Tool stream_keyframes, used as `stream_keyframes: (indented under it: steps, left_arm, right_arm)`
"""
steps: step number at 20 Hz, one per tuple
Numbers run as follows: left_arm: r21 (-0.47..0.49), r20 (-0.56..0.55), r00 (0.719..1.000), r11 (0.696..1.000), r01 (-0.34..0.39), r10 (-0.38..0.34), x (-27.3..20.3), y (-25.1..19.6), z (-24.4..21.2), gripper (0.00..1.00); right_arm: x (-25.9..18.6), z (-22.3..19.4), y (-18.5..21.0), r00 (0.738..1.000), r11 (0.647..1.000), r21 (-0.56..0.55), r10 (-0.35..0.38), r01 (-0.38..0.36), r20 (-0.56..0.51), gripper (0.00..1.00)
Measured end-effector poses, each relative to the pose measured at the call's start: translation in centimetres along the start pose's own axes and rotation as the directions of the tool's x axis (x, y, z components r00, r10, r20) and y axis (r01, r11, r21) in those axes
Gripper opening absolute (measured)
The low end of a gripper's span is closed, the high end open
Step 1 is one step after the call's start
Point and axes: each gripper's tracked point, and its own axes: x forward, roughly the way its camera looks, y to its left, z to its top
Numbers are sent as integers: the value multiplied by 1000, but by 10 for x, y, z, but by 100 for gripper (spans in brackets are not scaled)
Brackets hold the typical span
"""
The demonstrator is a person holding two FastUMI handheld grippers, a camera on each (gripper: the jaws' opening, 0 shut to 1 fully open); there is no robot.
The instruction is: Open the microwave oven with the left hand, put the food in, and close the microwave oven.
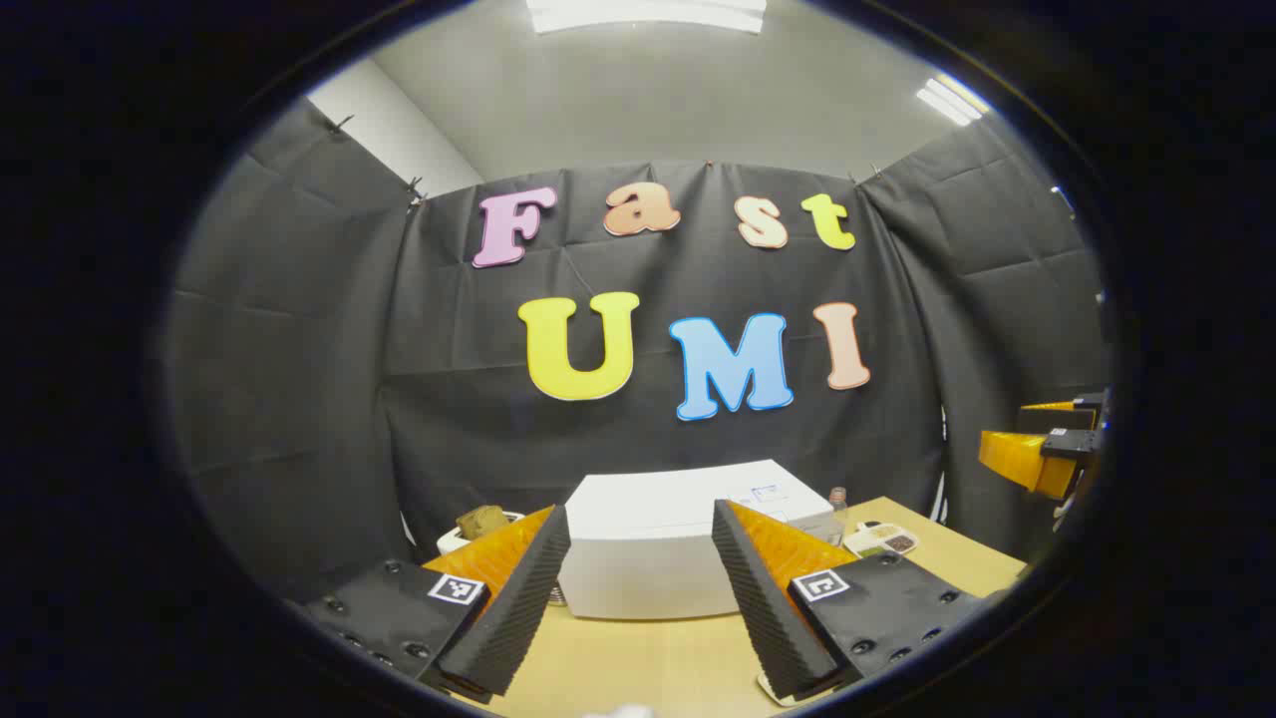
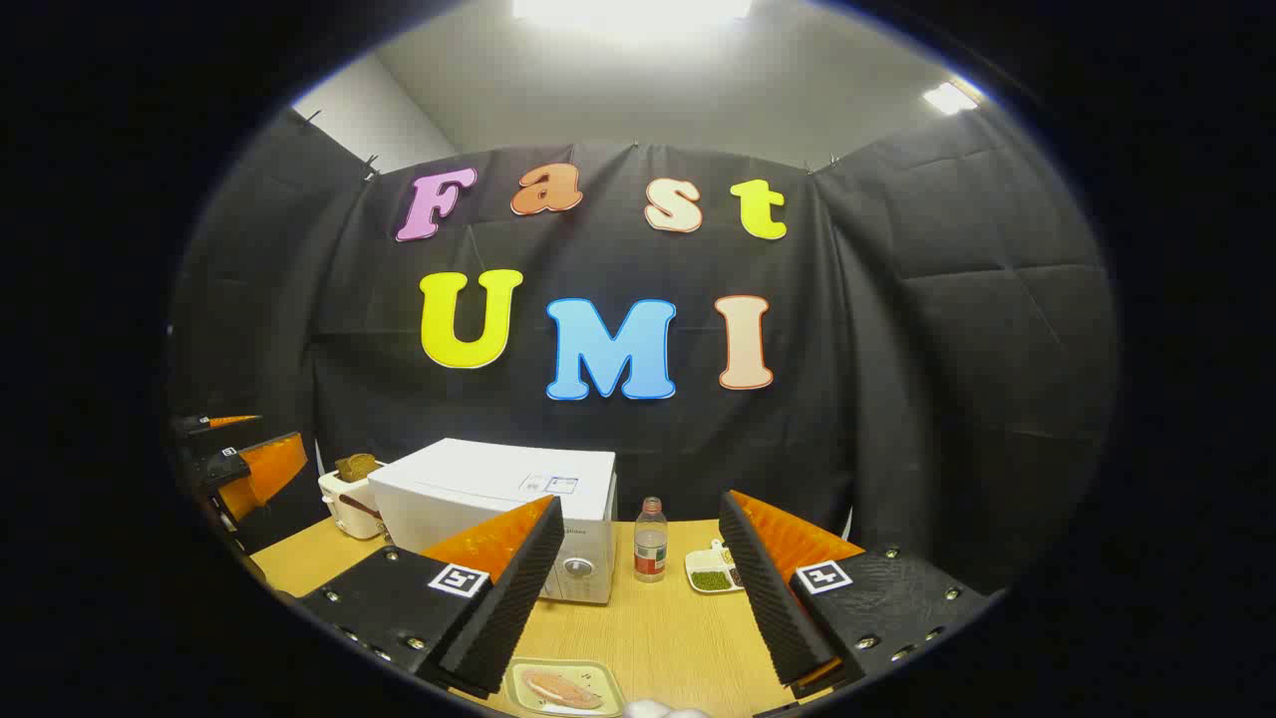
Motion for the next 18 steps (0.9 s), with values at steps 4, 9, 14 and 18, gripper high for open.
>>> stream_keyframes:
  steps: [4,9,14,18]
  left_arm:
    - [4,-5,1000,1000,0,0,3,-2,-4,96]
    - [5,-7,1000,1000,-1,1,4,-3,-7,96]
    - [8,0,1000,1000,-4,4,7,-2,-6,96]
    - [12,-13,1000,1000,19,-19,15,-13,-26,96]
  right_arm:
    - [-2,2,1,1000,1000,3,4,-4,5,96]
    - [-1,3,0,1000,1000,3,-2,2,2,96]
    - [-1,2,-2,1000,1000,10,-2,2,2,96]
    - [0,3,-5,1000,1000,28,-2,2,-15,96]
